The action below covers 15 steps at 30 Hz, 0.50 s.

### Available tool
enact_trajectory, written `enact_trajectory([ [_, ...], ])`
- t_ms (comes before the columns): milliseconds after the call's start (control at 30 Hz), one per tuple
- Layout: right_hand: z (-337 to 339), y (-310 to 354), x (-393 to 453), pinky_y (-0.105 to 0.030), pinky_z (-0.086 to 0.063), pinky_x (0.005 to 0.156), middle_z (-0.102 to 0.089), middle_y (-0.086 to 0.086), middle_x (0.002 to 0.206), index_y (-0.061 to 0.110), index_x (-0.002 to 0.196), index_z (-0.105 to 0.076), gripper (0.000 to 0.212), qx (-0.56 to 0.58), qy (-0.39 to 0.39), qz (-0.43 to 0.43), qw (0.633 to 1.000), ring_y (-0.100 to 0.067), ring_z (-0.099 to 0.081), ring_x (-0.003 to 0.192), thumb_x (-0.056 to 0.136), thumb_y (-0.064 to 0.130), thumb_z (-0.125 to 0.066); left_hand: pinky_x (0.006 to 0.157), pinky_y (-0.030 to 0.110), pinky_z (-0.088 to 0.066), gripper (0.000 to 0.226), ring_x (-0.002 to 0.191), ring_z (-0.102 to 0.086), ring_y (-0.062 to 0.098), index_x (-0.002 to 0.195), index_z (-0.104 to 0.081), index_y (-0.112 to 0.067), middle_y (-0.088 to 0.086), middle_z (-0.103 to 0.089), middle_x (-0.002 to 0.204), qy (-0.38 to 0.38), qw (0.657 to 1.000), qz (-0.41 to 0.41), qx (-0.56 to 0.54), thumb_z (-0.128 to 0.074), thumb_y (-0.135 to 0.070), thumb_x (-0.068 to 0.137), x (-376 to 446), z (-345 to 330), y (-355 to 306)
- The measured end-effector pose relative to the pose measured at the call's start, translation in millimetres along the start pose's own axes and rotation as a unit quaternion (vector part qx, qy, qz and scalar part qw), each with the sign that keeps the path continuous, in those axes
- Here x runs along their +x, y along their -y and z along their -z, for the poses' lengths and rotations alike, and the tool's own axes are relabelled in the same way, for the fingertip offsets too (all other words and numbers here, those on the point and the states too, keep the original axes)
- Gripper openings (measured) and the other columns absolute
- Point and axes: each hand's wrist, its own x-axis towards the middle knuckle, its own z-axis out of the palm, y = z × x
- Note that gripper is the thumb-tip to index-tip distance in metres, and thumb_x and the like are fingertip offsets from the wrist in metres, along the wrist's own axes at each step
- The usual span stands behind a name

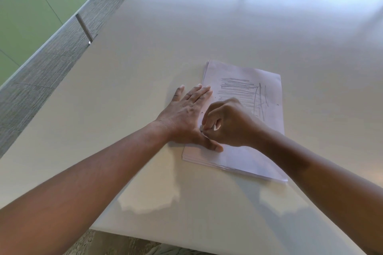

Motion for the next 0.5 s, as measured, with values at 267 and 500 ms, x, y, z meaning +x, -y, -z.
enact_trajectory([
  [267,2.2,-8.5,11.3,-0.017,-0.05,0.059,-0.072,0.002,0.067,0.012,0.063,-0.077,0.009,0.0,-0.045,-0.01,0.999,-0.009,-0.062,0.057,0.067,0.004,-0.077,0.125,0.051,0.013,0.16,0.155,0.021,0.008,0.164,0.007,-0.016,-0.005,0.01,0.173,-0.002,1.0,-0.004,0.008,-0.036,-0.111,0.042,-1.1,0.0,-0.2],
  [500,3.5,-9.0,1.9,-0.031,-0.056,0.059,-0.072,0.002,0.072,0.014,0.066,-0.077,0.006,0.035,0.032,0.022,0.999,-0.009,-0.065,0.059,0.069,0.009,-0.081,0.125,0.051,0.013,0.161,0.154,0.022,0.005,0.165,0.005,-0.016,-0.007,0.012,0.172,0.003,1.0,0.001,-0.004,-0.044,-0.109,0.043,-1.6,0.7,-0.4],
])
